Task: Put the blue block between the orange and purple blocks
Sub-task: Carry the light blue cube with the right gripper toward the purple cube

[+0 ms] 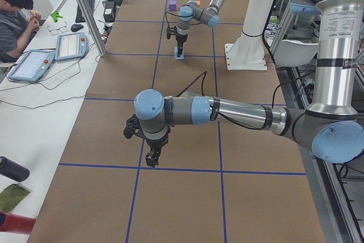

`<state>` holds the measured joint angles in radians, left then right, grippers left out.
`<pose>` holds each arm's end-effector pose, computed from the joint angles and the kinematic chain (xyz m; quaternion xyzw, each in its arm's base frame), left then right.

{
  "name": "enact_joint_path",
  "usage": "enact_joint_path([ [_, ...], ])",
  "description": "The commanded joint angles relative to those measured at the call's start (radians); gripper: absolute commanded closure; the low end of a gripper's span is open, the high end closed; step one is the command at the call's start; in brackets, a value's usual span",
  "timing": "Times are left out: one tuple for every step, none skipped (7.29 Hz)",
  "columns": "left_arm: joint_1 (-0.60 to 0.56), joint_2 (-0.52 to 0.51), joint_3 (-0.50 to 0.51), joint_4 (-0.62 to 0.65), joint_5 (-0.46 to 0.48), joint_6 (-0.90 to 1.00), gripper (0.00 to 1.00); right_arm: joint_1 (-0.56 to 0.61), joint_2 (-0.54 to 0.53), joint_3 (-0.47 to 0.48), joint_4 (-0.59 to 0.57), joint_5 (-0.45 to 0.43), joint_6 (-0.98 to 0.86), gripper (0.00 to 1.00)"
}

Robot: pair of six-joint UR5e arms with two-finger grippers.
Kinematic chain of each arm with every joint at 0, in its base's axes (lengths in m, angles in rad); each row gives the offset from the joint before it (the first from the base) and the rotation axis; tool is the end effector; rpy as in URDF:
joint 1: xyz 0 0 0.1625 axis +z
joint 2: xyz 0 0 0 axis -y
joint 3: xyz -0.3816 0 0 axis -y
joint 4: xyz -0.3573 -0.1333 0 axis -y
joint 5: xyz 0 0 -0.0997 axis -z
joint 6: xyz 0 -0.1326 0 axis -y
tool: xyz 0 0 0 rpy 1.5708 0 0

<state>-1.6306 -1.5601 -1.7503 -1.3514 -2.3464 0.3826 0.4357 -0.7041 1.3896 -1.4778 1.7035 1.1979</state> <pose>-0.0669 -0.4397 0.5836 0.0601 0.3740 0.1393 0.9150 -0.6136 -0.4133 0.2069 0.0926 -0.3723 0.0038 0.9235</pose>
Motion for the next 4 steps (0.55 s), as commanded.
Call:
enact_joint_path([
  [0.0,0.0,0.0,0.0,-0.002,-0.001,0.0,0.009,-0.009,0.034,0.001,0.028,-0.004,1.0],
  [0.0,0.0,0.0,0.0,-0.002,-0.002,0.0,0.038,-0.049,0.113,-0.027,0.053,-0.015,1.0],
  [0.0,0.0,0.0,0.0,-0.001,-0.007,0.0,0.079,-0.116,0.229,-0.094,0.089,-0.027,1.0],
  [0.0,0.002,0.0,0.0,-0.002,-0.022,0.0,0.131,-0.199,0.343,-0.14,0.123,-0.082,1.0],
])
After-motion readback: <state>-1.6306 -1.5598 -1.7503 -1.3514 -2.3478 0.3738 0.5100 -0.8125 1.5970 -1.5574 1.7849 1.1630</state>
